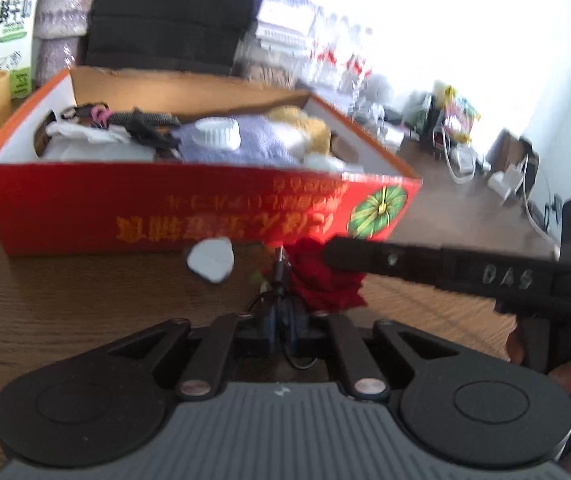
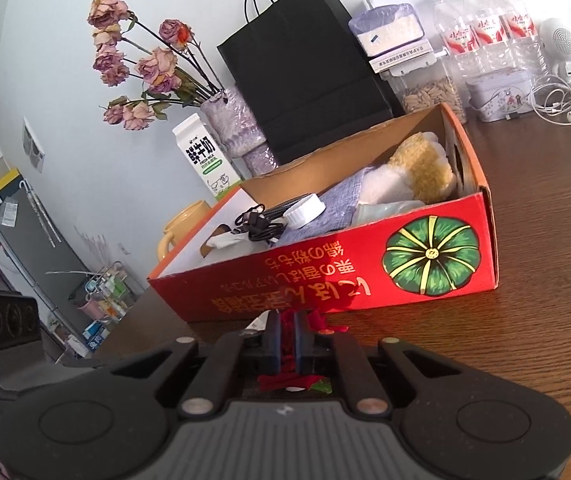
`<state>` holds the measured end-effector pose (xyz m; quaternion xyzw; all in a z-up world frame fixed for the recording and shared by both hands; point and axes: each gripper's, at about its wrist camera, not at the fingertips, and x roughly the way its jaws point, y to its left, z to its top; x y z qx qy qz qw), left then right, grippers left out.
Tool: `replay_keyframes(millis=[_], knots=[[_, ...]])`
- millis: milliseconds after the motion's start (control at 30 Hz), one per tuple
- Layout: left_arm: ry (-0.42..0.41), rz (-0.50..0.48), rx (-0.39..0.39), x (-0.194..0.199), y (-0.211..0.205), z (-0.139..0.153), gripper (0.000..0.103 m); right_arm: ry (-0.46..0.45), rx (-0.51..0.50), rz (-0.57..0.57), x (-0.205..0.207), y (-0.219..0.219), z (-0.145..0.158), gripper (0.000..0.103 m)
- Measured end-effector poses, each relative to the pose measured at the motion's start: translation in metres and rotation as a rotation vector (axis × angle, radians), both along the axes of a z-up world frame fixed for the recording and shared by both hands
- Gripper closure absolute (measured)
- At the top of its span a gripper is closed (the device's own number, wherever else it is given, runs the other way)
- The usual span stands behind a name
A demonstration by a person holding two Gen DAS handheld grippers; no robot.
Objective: Organize objects
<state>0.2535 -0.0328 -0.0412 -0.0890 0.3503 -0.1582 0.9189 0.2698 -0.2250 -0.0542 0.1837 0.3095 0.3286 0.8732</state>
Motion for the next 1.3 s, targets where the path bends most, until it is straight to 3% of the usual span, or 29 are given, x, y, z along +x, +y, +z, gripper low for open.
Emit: replay_keyframes(millis=[133,233,267,300,367,400,633,667,867,967,1233,1300], knots=[[-0.023,-0.026,0.069,0.0,-0.004,0.003,0.083,0.028,0.025,0.003,0.003,-0.002,-0.002,0.097],[-0.028,-0.04,0.11,-0.001,-0.002,0.004,0.066,0.04,0.033,0.006,0.006,-0.004,-0.002,0.097],[-0.021,-0.064,0.108,-0.004,0.0,0.004,0.055,0.043,0.036,0.007,0.006,-0.004,-0.003,0.097],[-0.019,-0.097,0.092,-0.006,0.001,0.004,0.031,0.046,0.038,0.009,0.007,-0.004,-0.003,0.097],[-0.031,-0.126,0.1,-0.015,-0.002,0.005,0.016,0.049,0.04,0.016,0.008,-0.004,-0.003,0.097],[-0.037,-0.125,0.119,-0.017,-0.006,0.004,0.023,0.048,0.039,0.019,0.008,-0.003,-0.003,0.097],[-0.063,-0.095,0.165,-0.012,-0.012,0.002,0.042,0.047,0.037,0.03,0.007,-0.001,-0.003,0.097],[-0.069,-0.105,0.172,-0.011,-0.014,0.002,0.049,0.048,0.038,0.03,0.007,-0.001,-0.003,0.097],[-0.109,-0.126,0.258,-0.016,-0.026,0.0,0.062,0.037,0.029,0.03,0.005,0.0,-0.002,0.097],[-0.124,-0.109,0.283,-0.019,-0.028,0.0,0.096,0.005,0.021,-0.004,0.002,-0.003,0.001,0.098],[-0.115,-0.092,0.236,-0.02,-0.022,0.003,0.092,0.026,0.041,-0.021,0.006,-0.011,0.001,0.099],[-0.119,-0.099,0.209,-0.023,-0.018,0.005,0.071,0.054,0.069,-0.02,0.009,-0.014,-0.002,0.099]])
